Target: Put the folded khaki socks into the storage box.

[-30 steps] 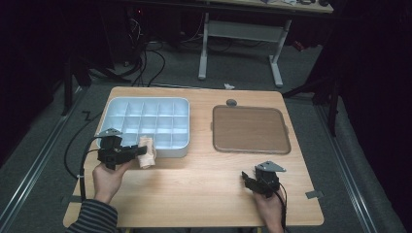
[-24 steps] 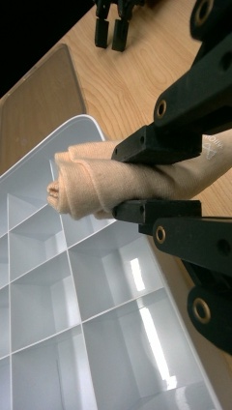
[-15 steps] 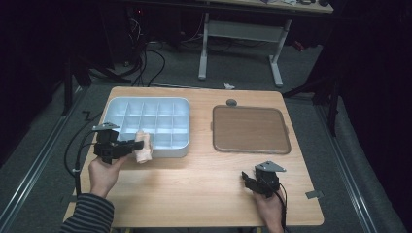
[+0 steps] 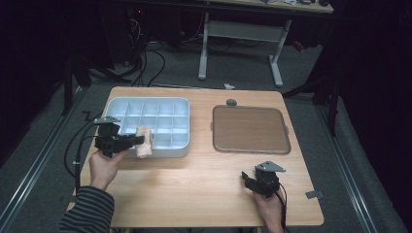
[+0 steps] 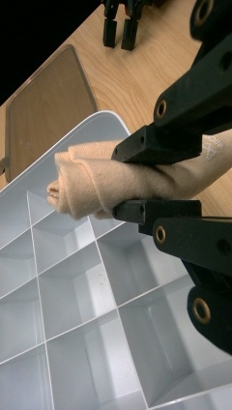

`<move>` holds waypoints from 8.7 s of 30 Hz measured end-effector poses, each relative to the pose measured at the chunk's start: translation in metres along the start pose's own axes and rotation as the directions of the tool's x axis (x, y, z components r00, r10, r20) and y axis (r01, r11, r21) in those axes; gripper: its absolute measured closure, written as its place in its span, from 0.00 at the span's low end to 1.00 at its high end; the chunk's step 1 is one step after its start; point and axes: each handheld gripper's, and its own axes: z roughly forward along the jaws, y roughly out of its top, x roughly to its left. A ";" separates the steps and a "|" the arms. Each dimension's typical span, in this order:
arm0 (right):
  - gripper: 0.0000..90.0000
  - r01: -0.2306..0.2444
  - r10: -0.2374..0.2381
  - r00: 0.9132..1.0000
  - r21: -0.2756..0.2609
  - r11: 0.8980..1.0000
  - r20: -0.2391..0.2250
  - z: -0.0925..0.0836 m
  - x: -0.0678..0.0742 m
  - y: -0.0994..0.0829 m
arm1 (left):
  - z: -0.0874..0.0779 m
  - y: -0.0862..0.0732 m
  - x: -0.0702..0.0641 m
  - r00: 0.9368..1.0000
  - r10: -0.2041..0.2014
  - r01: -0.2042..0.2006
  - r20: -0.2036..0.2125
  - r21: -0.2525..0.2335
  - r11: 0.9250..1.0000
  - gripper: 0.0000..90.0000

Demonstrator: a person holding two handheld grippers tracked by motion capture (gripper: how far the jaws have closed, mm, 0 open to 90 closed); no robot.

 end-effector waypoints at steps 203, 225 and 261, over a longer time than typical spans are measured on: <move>0.43 0.000 0.000 1.000 0.001 1.000 0.000 0.000 0.001 0.000 | 0.025 0.006 -0.011 0.985 0.071 -0.065 -0.159 0.039 0.997 0.55; 0.43 -0.004 0.004 1.000 0.001 1.000 0.003 0.000 0.001 0.000 | 0.003 -0.023 -0.018 0.989 0.069 -0.070 -0.131 -0.004 0.998 0.56; 0.43 -0.004 0.004 1.000 0.001 1.000 0.003 0.000 0.001 0.000 | 0.000 -0.053 -0.047 0.994 0.092 -0.092 -0.053 -0.004 0.996 0.52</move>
